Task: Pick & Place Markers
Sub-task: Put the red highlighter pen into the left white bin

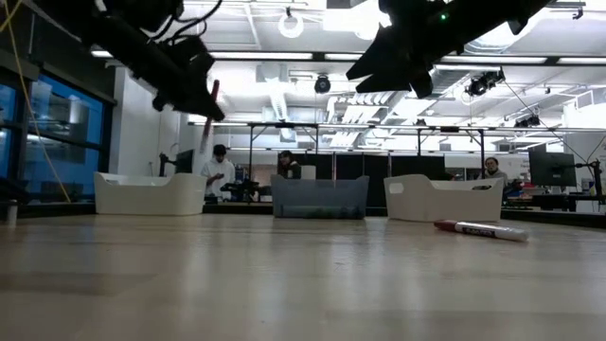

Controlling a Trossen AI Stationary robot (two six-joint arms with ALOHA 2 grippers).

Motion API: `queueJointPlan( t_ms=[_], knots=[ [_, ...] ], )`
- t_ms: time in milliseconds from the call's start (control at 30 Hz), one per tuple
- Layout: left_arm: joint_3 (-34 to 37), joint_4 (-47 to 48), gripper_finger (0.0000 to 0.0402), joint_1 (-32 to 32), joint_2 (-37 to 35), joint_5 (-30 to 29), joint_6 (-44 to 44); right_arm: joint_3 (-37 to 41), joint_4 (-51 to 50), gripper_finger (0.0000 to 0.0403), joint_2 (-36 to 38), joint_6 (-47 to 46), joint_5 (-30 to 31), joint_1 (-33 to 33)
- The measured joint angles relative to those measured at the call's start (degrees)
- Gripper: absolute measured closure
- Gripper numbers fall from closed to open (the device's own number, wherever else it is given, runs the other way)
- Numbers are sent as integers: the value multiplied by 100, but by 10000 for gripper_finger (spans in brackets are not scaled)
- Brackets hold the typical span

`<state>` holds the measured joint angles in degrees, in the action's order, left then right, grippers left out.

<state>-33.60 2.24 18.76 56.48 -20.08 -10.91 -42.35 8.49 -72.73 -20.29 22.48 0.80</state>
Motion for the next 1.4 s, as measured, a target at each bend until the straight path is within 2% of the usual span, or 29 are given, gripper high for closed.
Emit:
queueJointPlan(
  t_ms=[267, 733, 1133, 1400],
  knots=[
    [8, 861, 361, 813, -81, -447, -588, 0, 44, 219, 0, -92, -7, 0],
    [8, 1045, 361, 2218, -47, -594, -561, 0, 83, 219, 0, -59, -10, 0],
    [4, 200, 361, 2567, 878, -315, -249, -2, 77, 219, 0, 38, -33, 0],
    [3, 245, 360, 2562, 1463, -673, -243, 0, 75, 219, 0, 94, -52, 0]
  ],
)
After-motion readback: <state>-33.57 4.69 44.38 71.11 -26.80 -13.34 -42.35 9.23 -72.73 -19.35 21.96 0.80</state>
